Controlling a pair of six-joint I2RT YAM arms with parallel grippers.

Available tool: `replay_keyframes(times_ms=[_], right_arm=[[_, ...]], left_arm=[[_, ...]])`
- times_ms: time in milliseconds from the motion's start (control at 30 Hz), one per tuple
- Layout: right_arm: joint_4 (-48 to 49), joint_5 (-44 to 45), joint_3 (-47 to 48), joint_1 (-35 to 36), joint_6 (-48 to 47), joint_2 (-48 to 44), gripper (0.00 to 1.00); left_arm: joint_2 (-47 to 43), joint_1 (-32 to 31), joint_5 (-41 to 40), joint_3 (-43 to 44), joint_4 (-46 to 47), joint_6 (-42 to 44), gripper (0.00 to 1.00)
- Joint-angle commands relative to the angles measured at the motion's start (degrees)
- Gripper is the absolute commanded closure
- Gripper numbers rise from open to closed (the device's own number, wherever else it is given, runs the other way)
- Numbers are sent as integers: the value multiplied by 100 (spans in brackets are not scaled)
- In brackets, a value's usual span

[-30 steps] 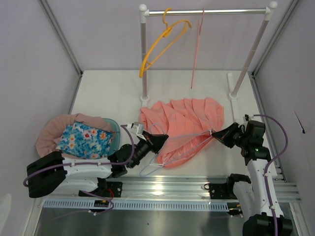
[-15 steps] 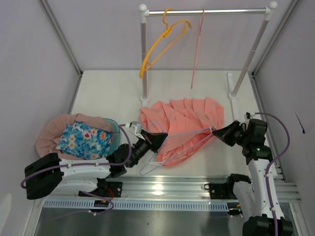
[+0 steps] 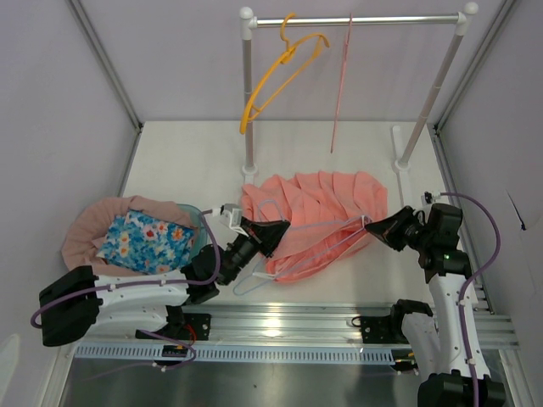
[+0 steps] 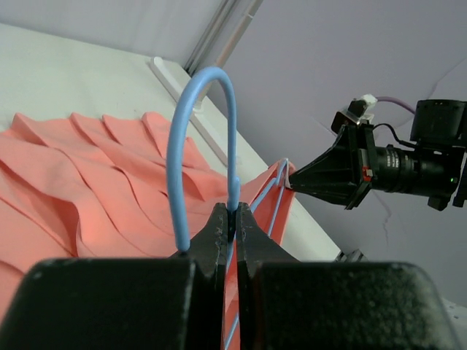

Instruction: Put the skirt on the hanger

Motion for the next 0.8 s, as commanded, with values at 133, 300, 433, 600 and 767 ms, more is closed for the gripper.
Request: replay_keyframes(times_ms=[133, 300, 433, 600, 767], right_arm=[[266, -433, 297, -16, 326, -96, 100], [283, -634, 314, 1, 458, -210, 100], [345, -749, 288, 19, 537, -281, 100], [327, -802, 472, -8, 511, -228, 100], [521, -916, 437, 71, 660, -219, 100]], left_arm=[[136, 24, 52, 779, 514, 160, 100], [531, 24, 79, 1035, 540, 160, 100], [812, 24, 184, 1272, 593, 125, 100], [1050, 15, 290, 1527, 576, 64, 100], [1226, 15, 325, 1835, 409, 64, 100]])
